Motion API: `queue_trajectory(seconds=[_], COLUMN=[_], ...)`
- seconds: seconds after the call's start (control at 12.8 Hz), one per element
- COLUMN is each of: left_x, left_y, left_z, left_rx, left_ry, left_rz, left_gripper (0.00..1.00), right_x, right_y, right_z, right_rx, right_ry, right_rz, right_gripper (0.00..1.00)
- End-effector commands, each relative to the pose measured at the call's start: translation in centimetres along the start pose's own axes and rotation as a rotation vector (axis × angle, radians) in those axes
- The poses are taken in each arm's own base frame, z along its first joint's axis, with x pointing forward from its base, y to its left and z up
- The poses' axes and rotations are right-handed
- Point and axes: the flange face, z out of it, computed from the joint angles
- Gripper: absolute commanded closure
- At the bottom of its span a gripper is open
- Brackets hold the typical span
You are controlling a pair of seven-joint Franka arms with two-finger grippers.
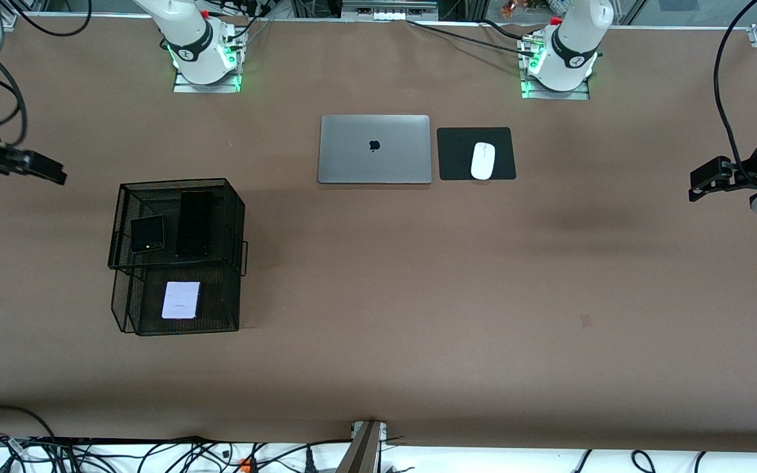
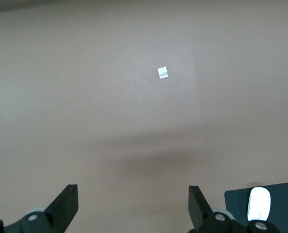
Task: Place phones with both arms
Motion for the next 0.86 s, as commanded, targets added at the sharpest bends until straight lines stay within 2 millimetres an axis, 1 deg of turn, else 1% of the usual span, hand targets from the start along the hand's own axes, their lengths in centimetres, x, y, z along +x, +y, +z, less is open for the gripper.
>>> queue_trajectory(seconds=[0.0, 0.16, 0.55, 0.78], left_x=[0.03, -0.03, -0.03, -0.02], left_y=[0.12, -0.14, -0.14, -0.06], left_z=[-0.62, -0.59, -0.59, -0.59], left_rx=[-0.028, -0.028, -0.028, -0.028], left_ry=[0.001, 0.0, 0.0, 0.0], left_rz=[0.006, 0.003, 0.001, 0.003], left_gripper=[0.0, 0.0, 0.0, 0.0], right_x=[-1.18, -1.3, -1.33, -1.35], right_y=[0.02, -0.14, -0.19, -0.31], right_z=[-0.41, -0.42, -1.07, -1.08], right_rx=[0.02, 0.018, 0.021, 0.024], right_ry=[0.003, -0.008, 0.004, 0.004], right_rz=[-0.012, -0.087, -0.103, -0.094], right_gripper=[0.0, 0.0, 0.0, 0.0])
